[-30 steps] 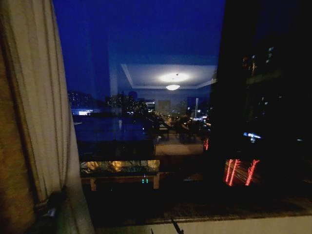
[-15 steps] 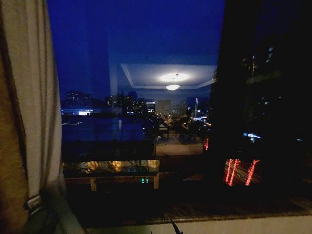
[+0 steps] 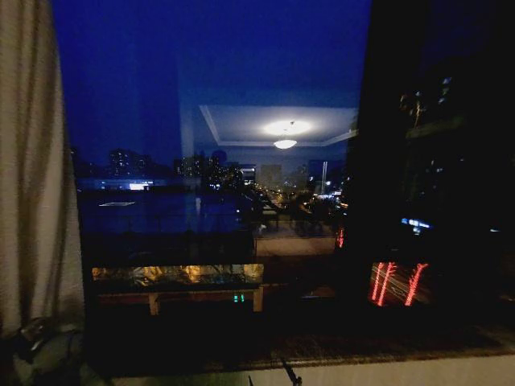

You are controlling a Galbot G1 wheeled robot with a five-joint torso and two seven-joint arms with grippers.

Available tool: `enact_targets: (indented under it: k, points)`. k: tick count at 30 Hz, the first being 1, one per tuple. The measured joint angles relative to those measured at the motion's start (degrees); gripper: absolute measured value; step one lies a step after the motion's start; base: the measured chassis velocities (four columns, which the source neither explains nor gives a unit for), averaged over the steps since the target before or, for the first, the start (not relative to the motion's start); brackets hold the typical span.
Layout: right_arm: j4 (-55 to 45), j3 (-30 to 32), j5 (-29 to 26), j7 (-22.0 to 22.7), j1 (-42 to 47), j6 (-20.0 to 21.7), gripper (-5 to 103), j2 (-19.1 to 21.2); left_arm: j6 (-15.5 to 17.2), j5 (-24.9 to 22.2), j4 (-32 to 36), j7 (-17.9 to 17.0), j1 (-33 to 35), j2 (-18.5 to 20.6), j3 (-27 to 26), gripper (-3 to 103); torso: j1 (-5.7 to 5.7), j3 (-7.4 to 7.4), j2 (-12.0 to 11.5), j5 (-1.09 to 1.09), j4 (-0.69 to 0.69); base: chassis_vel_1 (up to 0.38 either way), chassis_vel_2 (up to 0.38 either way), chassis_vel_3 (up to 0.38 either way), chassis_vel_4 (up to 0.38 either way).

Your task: Open the curtains by pulling them apart, changing their state from closed to fully open.

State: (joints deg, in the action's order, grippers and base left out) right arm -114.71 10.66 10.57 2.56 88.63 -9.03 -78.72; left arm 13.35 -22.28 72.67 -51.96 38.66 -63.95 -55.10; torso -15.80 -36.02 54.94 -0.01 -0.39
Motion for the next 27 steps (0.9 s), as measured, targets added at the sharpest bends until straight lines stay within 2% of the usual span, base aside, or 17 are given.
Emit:
enact_targets:
  k: [5, 13, 17, 23, 25, 26, 27]
  points:
    - [0.6, 0.0, -0.1, 0.0, -0.6, 0.0, 100, 0.0, -1.2, -0.3, -3.6, -0.3, -0.9, 2.9, -3.5, 1, 0.0, 0.0, 0.0, 0.01, 0.02, 0.0, 0.0, 0.0, 0.0]
    - [1.5, -0.9, -0.1, -0.1, -1.1, 0.0, 100, 0.0, -1.8, -2.0, -7.6, -1.7, -2.1, 7.8, -6.1, 1, 0.0, 0.0, 0.0, -0.02, 0.02, 0.0, 0.0, 0.0, 0.0]
    - [1.6, -0.9, -0.1, -0.1, -1.2, 0.0, 100, 0.0, -1.9, -2.2, -7.8, -2.0, -2.1, 8.5, -6.4, 1, 0.0, 0.0, 0.0, -0.03, 0.04, 0.0, 0.0, 0.0, 0.0]
    - [1.6, -0.9, -1.3, -0.4, -1.6, 0.0, 100, 0.0, -1.8, -2.5, -6.7, -2.6, -1.4, 8.6, -6.2, 1, -0.01, 0.0, 0.0, -0.02, -0.01, 0.0, 0.0, 0.0, 0.0]
    - [1.6, -0.9, -1.6, -0.6, -1.7, 0.0, 100, 0.0, -0.6, -3.9, -3.9, -0.4, 0.4, 8.1, -5.3, 1, -0.01, -0.01, 0.0, -0.03, -0.03, 0.0, 0.0, 0.0, 0.0]
    - [1.6, -0.9, -1.6, -0.6, -1.7, 0.0, 100, 0.0, -0.6, -3.9, -3.9, -0.4, 0.4, 8.1, -5.3, 1, -0.01, -0.01, 0.0, -0.03, -0.03, 0.0, 0.0, 0.0, 0.0]
    - [1.7, -0.9, -1.8, -0.7, -2.0, 0.0, 100, 0.0, 1.9, -4.7, 0.5, 4.0, 3.2, 7.1, -4.1, 1, -0.02, -0.01, 0.0, -0.01, 0.02, 0.0, 0.0, 0.0, 0.0]
